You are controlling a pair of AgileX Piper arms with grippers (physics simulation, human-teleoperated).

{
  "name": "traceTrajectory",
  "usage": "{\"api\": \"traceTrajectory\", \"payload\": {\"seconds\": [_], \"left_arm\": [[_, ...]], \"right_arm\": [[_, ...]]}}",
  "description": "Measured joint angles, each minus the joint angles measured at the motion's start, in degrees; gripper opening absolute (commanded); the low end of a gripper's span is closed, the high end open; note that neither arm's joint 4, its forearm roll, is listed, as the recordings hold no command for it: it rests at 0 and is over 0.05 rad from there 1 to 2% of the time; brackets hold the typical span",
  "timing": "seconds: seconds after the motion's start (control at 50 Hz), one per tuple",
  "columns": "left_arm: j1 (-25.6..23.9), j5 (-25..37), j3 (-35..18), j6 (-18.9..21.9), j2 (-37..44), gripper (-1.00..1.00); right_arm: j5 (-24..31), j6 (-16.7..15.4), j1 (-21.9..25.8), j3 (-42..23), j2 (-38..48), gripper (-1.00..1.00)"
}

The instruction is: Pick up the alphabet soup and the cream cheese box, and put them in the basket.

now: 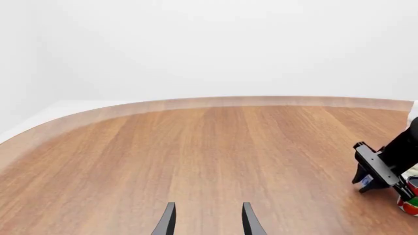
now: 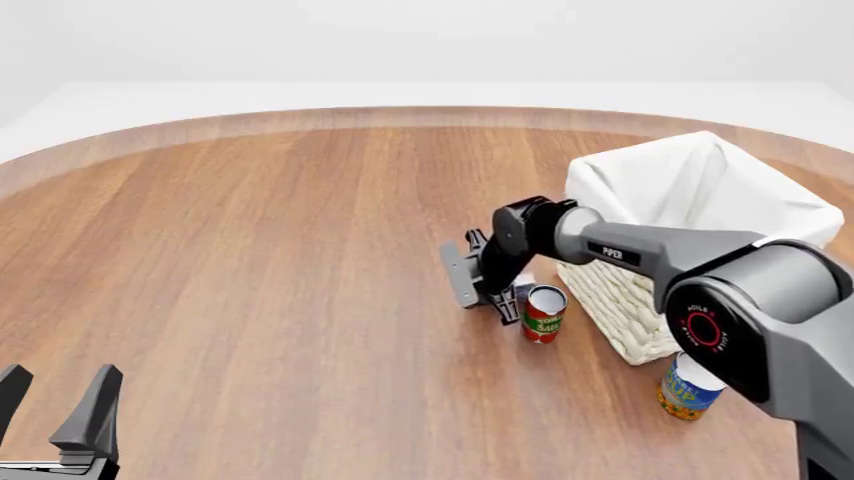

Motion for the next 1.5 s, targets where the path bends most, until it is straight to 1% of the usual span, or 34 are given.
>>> {"api": "traceTrajectory", "payload": {"seconds": [0.68, 1.22, 1.5], "left_arm": [[0.0, 0.0, 0.0, 0.0, 0.0, 1.0], [0.0, 0.0, 0.0, 0.0, 0.0, 1.0], [0.0, 0.0, 0.0, 0.0, 0.0, 1.0]], "right_arm": [[-1.8, -2.1, 0.4, 2.5, -4.7, -1.0], [-5.4, -2.6, 0.3, 6.8, -10.6, -1.0], [-7.3, -2.3, 0.2, 8.9, -13.8, -1.0]]}}
